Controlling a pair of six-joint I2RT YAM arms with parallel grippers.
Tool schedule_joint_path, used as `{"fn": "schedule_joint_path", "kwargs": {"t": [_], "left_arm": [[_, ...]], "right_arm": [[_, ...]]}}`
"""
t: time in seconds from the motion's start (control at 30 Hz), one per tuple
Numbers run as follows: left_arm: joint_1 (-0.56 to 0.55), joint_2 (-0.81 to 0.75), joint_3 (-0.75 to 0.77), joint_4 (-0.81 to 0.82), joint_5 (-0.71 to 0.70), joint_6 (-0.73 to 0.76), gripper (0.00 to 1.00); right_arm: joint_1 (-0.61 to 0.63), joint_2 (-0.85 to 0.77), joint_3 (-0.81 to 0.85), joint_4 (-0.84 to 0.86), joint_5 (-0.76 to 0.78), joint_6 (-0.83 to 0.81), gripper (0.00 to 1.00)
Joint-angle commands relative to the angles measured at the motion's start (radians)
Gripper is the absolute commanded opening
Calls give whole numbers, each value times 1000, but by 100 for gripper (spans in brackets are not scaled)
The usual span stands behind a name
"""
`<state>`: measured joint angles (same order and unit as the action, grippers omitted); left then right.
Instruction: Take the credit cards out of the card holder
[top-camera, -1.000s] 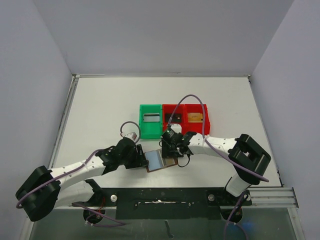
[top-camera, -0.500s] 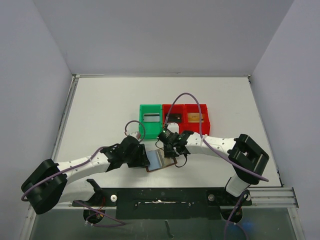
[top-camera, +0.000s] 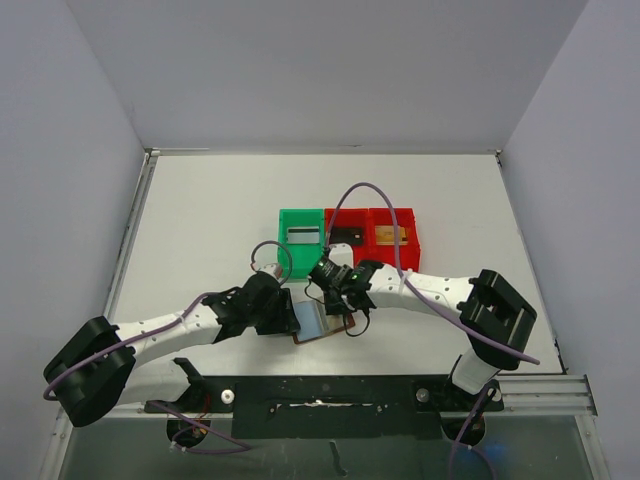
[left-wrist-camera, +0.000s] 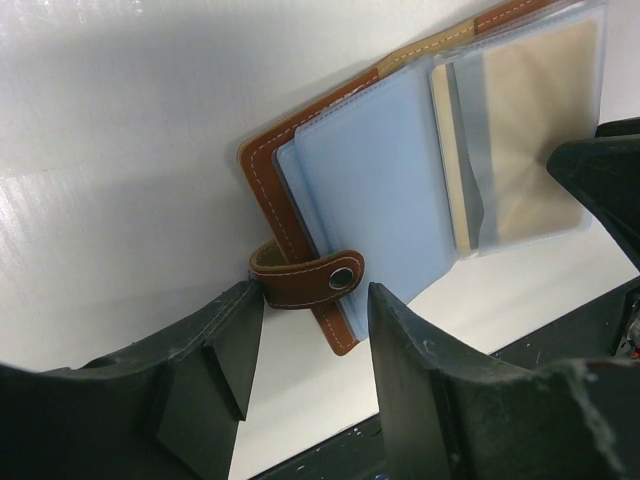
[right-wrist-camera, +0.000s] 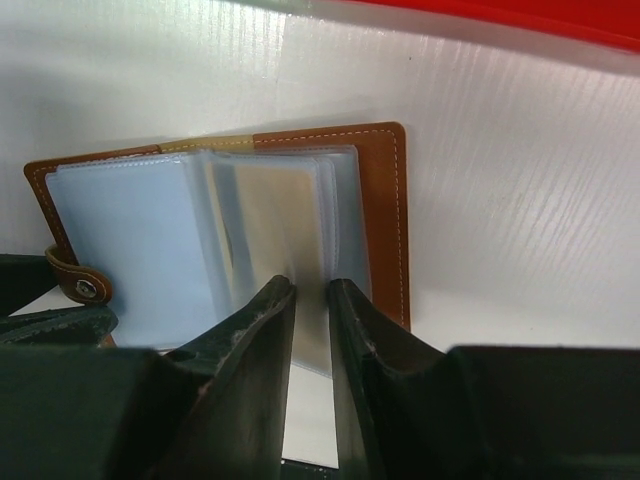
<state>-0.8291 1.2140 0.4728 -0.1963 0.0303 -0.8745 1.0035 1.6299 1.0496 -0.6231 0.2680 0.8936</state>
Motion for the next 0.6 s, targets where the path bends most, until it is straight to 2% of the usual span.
{"fn": "schedule_joint_path", "kwargs": {"t": [0.0,0.23,0.5,0.57], "left_arm": [[-10,9,36,-8,-12,17,45],[-13,13,42,-11,-14,19,45],[-18,13,49,-13,-16,20,44],[-19,13,49,-14,-15,20,44]], "right_arm": [[20,-3,48,-12,44,-2,22],[27,10,59,-36,62,-2,22],[31,25,61,-44,65,-9,8],[32,22,64,-39,55,-14,8]]}}
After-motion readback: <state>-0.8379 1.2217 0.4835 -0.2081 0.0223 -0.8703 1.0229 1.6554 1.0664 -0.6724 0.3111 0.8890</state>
